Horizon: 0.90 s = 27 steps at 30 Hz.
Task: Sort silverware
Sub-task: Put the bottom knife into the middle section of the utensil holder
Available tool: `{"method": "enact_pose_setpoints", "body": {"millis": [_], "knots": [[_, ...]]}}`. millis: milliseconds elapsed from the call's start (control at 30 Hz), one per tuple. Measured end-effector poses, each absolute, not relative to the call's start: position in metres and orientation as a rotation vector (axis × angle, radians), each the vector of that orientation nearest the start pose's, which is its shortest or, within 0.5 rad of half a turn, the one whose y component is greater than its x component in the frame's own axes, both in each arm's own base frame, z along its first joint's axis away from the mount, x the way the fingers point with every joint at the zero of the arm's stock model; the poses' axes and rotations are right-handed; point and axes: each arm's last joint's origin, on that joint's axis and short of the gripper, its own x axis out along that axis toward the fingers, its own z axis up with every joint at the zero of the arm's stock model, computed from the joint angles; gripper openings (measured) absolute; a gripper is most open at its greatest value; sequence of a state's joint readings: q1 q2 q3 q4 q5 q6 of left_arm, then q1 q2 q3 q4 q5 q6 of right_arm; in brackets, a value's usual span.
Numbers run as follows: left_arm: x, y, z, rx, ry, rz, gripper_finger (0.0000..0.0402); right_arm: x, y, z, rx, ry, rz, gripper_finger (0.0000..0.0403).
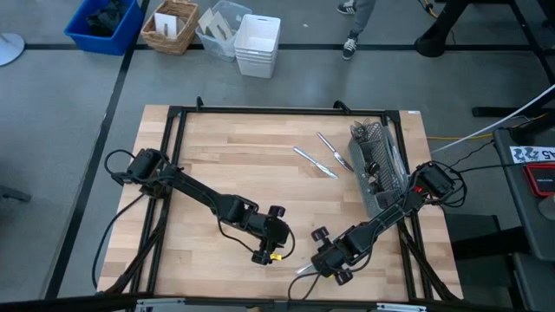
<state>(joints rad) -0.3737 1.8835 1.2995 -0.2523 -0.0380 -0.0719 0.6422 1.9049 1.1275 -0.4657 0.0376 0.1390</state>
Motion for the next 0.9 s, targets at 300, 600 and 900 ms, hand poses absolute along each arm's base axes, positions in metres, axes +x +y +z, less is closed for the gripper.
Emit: {"method": "enact_pose_setpoints", "body": {"millis": [300,600,900], "knots": [[0.377,-0.143,0.198,0.133,0.822,-0.214,0.01,0.285,0.211,0.133,-0.204,1.223,0.346,0.0033],[0.369,-0.128,0.218,0.13,0.835,-0.173,0.01,0.3,0.217,0.149,-0.192,1.145,0.243,0.0032],[0.349,-0.121,0.243,0.133,0.871,-0.161,0.01,0.312,0.212,0.17,-0.227,1.122,0.155,0.0032]]}}
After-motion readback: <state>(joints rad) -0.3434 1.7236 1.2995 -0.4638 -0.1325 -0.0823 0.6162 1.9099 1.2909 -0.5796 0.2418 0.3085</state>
